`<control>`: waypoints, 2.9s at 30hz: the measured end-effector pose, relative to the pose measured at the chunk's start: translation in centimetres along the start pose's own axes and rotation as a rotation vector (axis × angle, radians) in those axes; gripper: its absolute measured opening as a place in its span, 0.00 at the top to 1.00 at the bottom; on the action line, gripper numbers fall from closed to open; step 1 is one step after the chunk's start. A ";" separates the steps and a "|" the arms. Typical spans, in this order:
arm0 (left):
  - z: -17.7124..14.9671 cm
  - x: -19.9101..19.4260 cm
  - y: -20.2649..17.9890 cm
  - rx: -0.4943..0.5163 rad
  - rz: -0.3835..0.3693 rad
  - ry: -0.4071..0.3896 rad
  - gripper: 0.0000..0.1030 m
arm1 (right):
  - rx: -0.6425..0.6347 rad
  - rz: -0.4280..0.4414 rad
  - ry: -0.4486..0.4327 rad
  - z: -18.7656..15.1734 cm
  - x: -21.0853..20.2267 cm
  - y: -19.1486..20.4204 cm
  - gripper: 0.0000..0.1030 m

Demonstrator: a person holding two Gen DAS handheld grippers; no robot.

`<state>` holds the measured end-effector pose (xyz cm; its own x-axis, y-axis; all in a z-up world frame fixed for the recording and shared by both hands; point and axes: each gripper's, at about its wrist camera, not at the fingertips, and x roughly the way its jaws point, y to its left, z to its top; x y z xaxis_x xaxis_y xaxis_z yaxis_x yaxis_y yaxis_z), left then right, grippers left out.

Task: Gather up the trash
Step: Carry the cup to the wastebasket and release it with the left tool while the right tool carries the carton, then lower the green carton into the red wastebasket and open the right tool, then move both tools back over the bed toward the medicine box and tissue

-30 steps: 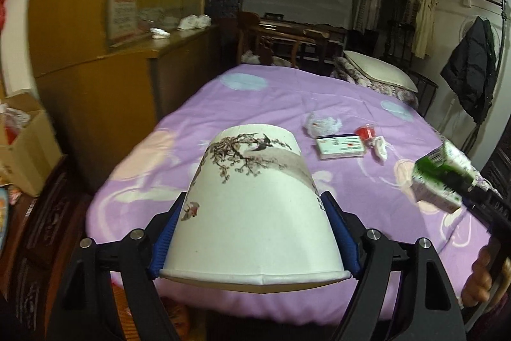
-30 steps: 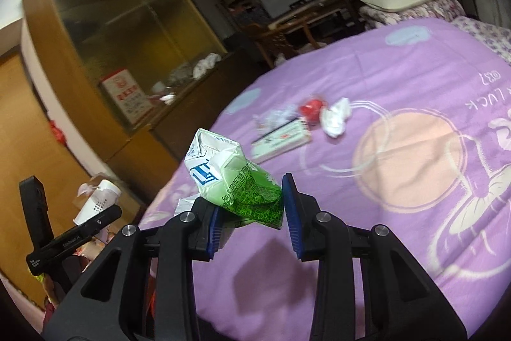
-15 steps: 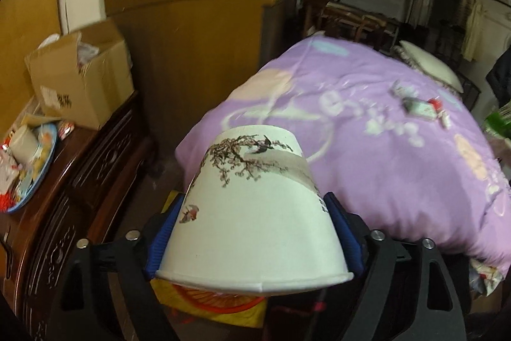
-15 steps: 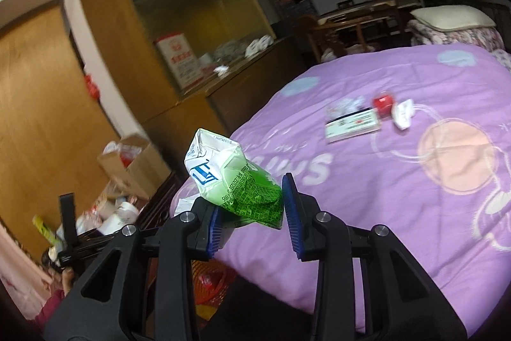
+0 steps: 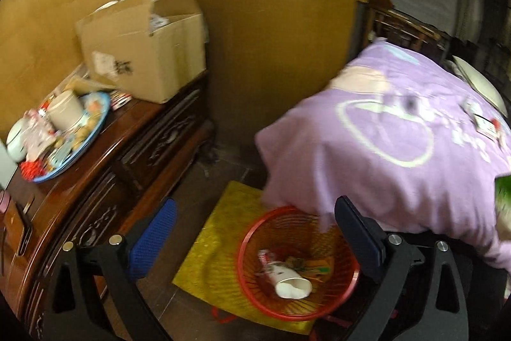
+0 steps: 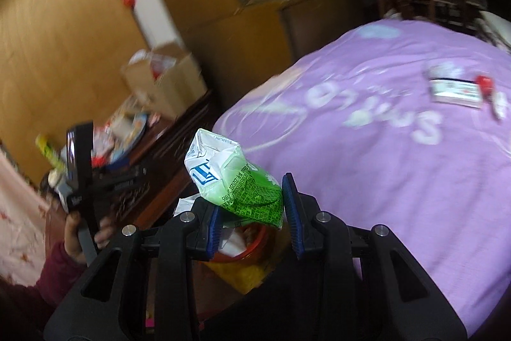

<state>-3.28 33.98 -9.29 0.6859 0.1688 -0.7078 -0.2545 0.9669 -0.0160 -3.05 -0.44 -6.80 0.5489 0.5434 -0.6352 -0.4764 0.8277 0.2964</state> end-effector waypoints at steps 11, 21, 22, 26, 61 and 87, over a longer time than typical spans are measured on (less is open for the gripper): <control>-1.7 3.7 6.4 -0.124 0.080 0.078 0.06 | -0.131 0.075 0.189 1.1 11.1 6.0 0.65; -2.7 5.8 6.9 -0.129 0.092 0.121 0.06 | -0.166 0.031 0.210 1.6 13.9 6.6 0.42; -2.7 5.9 6.7 -0.126 0.088 0.123 0.06 | -0.156 0.033 0.213 1.6 14.1 6.3 0.41; -2.4 5.7 5.7 -0.104 0.087 0.118 0.06 | -0.210 -0.049 0.295 1.5 16.6 7.4 0.29; -1.6 4.6 4.4 -0.100 -0.016 0.126 0.06 | -0.328 -0.118 0.281 3.4 14.7 7.5 0.27; 4.1 4.0 -30.8 0.401 -0.310 0.103 0.06 | 0.335 -0.699 -0.102 0.7 -7.8 -29.3 0.20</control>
<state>10.12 5.70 -8.71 0.6117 -0.1378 -0.7790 0.2453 0.9692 0.0212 7.08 -28.83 -10.00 0.7131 -0.1233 -0.6901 0.2274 0.9719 0.0614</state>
